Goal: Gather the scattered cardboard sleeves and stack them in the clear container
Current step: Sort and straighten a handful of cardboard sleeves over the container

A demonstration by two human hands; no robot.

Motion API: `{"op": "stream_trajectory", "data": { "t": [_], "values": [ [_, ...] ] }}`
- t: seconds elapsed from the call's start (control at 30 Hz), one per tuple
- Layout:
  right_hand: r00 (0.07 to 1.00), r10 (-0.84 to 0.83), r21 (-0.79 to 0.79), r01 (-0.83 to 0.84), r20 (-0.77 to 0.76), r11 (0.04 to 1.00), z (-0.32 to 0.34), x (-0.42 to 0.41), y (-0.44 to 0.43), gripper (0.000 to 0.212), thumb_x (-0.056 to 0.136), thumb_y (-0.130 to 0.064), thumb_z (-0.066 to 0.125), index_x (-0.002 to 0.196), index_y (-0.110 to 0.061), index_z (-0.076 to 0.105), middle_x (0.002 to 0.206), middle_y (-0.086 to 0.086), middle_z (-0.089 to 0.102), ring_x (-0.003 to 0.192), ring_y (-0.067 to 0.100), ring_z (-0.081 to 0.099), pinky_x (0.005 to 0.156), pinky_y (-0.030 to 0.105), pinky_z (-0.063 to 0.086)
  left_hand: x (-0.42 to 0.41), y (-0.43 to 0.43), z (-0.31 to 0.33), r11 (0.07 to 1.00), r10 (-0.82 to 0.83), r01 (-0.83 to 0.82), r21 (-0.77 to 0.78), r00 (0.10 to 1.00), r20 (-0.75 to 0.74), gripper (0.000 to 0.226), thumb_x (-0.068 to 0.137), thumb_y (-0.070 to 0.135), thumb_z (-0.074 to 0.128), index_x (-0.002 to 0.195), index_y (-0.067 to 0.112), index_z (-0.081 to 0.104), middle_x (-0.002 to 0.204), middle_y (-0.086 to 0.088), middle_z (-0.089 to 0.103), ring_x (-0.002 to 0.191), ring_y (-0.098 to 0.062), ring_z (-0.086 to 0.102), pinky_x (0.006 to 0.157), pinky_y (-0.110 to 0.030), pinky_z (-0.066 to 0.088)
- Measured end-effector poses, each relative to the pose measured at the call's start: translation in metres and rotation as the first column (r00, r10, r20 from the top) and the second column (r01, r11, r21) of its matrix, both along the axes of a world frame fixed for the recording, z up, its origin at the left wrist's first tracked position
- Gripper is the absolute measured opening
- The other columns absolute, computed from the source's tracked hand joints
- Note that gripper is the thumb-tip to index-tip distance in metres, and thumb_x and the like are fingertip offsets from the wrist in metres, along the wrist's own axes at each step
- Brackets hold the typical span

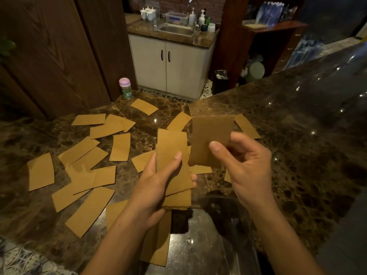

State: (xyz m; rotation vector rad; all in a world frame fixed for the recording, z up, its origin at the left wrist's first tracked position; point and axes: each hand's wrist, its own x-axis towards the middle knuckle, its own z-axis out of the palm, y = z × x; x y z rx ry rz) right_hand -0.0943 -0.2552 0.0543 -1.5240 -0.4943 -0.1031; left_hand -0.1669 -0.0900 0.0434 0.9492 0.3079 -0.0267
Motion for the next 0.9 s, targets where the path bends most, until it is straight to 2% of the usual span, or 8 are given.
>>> {"op": "stream_trajectory", "data": {
  "t": [0.1,0.17,0.27,0.43,0.53,0.63,0.77,0.9],
  "values": [
    [0.951,0.126,-0.091,-0.105,0.281,0.99,-0.006,0.003,-0.004,0.025,0.084,0.002,0.077,0.106,-0.009,0.077,0.113,-0.001,0.079,0.116,0.019,0.07,0.099,0.036,0.056,0.0,0.0,0.0,0.997,-0.021,0.017,-0.074,0.998,-0.061,0.061,0.082,0.039,0.073,0.138,0.026,0.052,0.109,-0.019,0.074,0.084,-0.031,0.072,0.067,-0.04,0.062],
    [0.923,0.217,-0.215,-0.153,0.318,0.965,-0.012,0.005,-0.006,0.026,0.082,0.002,0.07,0.101,-0.012,0.079,0.13,0.005,0.071,0.135,0.027,0.057,0.112,0.042,0.046,0.0,0.0,0.001,0.991,-0.015,0.005,-0.135,0.997,-0.071,0.074,0.075,0.045,0.078,0.142,0.031,0.049,0.119,-0.017,0.072,0.095,-0.031,0.073,0.069,-0.039,0.06],
    [0.926,0.236,-0.311,-0.14,0.295,0.94,-0.019,0.003,-0.005,0.03,0.081,-0.001,0.064,0.097,-0.02,0.081,0.147,0.005,0.06,0.149,0.023,0.043,0.123,0.042,0.036,-0.001,-0.001,0.003,0.998,-0.008,0.011,-0.07,0.999,0.037,0.049,0.08,0.025,0.068,0.128,0.025,0.06,0.109,-0.01,0.076,0.092,-0.025,0.075,0.065,-0.034,0.061],
    [0.969,0.179,-0.289,-0.124,0.17,0.949,-0.018,-0.004,-0.002,0.046,0.092,0.014,0.056,0.118,-0.019,0.076,0.156,-0.001,0.053,0.147,0.012,0.046,0.116,0.041,0.046,-0.005,-0.003,0.004,0.999,0.036,-0.037,0.02,0.997,0.063,0.046,0.079,0.006,0.069,0.121,0.025,0.063,0.104,-0.009,0.077,0.09,-0.025,0.075,0.065,-0.034,0.061],
    [0.987,0.121,-0.117,-0.134,-0.106,0.984,-0.008,-0.015,0.006,0.042,0.101,-0.027,0.061,0.142,-0.037,0.054,0.143,-0.023,0.061,0.134,-0.001,0.056,0.109,0.027,0.051,-0.004,-0.004,0.004,0.994,0.076,-0.082,0.069,0.993,0.088,0.05,0.078,0.006,0.071,0.123,0.024,0.062,0.106,-0.009,0.076,0.091,-0.025,0.075,0.066,-0.035,0.061],
    [0.923,0.155,-0.075,-0.193,-0.353,0.978,-0.005,-0.016,0.01,0.054,0.085,-0.05,0.078,0.134,-0.037,0.06,0.122,-0.021,0.073,0.115,0.003,0.069,0.092,0.026,0.061,-0.002,-0.006,0.005,0.994,0.063,-0.071,0.078,0.993,0.101,0.046,0.079,0.013,0.07,0.121,0.028,0.062,0.102,-0.005,0.077,0.089,-0.022,0.075,0.066,-0.034,0.061],
    [0.914,0.128,-0.016,-0.145,-0.384,0.989,-0.003,-0.012,0.01,0.034,0.086,-0.025,0.076,0.119,-0.023,0.071,0.111,-0.003,0.079,0.104,0.015,0.076,0.079,0.03,0.063,-0.003,-0.005,0.005,0.998,0.051,-0.048,-0.046,0.997,0.061,0.036,0.086,0.032,0.06,0.122,0.029,0.065,0.11,-0.007,0.076,0.094,-0.023,0.074,0.072,-0.036,0.062],
    [0.878,0.147,0.127,-0.099,-0.456,0.987,0.001,-0.007,0.0,0.034,0.077,-0.023,0.076,0.111,-0.026,0.072,0.107,-0.003,0.081,0.1,0.016,0.077,0.078,0.033,0.064,-0.004,0.002,0.003,0.994,0.103,-0.105,0.034,0.993,0.066,0.046,0.085,0.016,0.074,0.125,0.034,0.063,0.122,-0.012,0.069,0.105,-0.033,0.07,0.073,-0.043,0.061]
  ]
}}
